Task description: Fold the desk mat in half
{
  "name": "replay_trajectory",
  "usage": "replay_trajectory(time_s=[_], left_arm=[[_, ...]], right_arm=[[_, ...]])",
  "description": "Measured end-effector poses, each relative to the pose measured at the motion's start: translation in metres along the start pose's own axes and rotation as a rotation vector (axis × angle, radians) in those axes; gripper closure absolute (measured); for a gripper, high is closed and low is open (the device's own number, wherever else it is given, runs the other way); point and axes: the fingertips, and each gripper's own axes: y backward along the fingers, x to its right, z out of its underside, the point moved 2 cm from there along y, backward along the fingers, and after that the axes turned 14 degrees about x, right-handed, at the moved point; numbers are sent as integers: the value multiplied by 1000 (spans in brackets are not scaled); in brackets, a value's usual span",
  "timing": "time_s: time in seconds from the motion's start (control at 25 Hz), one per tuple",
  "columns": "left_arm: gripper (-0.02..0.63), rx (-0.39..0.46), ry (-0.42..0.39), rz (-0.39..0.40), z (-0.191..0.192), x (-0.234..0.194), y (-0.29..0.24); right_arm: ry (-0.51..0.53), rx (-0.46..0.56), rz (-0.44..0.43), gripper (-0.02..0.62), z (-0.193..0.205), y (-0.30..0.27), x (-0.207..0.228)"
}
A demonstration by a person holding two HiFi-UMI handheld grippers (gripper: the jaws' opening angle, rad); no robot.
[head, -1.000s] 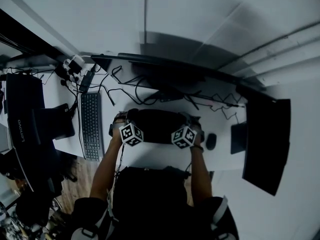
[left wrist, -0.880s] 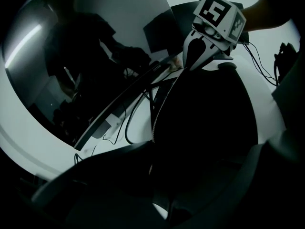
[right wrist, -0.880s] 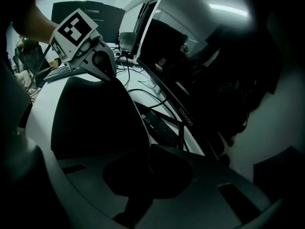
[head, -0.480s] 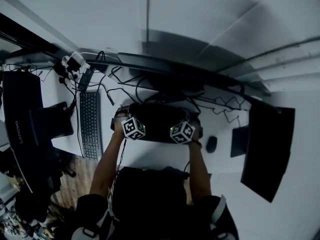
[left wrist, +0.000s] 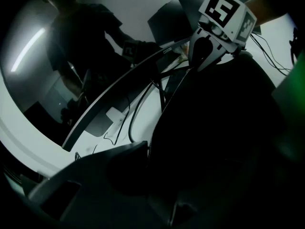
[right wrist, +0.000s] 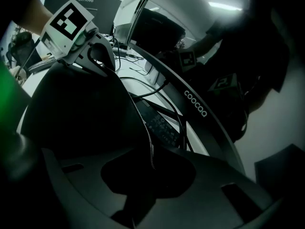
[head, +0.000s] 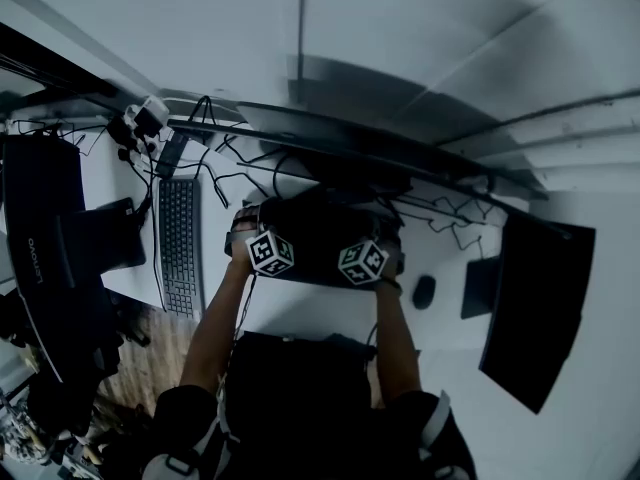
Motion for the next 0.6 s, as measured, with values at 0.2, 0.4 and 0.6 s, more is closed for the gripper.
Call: replay_trajectory(time_s=[0.2,0.4,0.6], left_arm=[[482,-4,40,-48,2,-3,0],[443,-22,76,-76,8,-4,3],[437,-10,88,-100,4,-8,16]], right_arm=[[-1,-4,40,518,3,-5,3],[-35,0,67,485,4,-5,5],[-60,27,95,483,-1,4,7]])
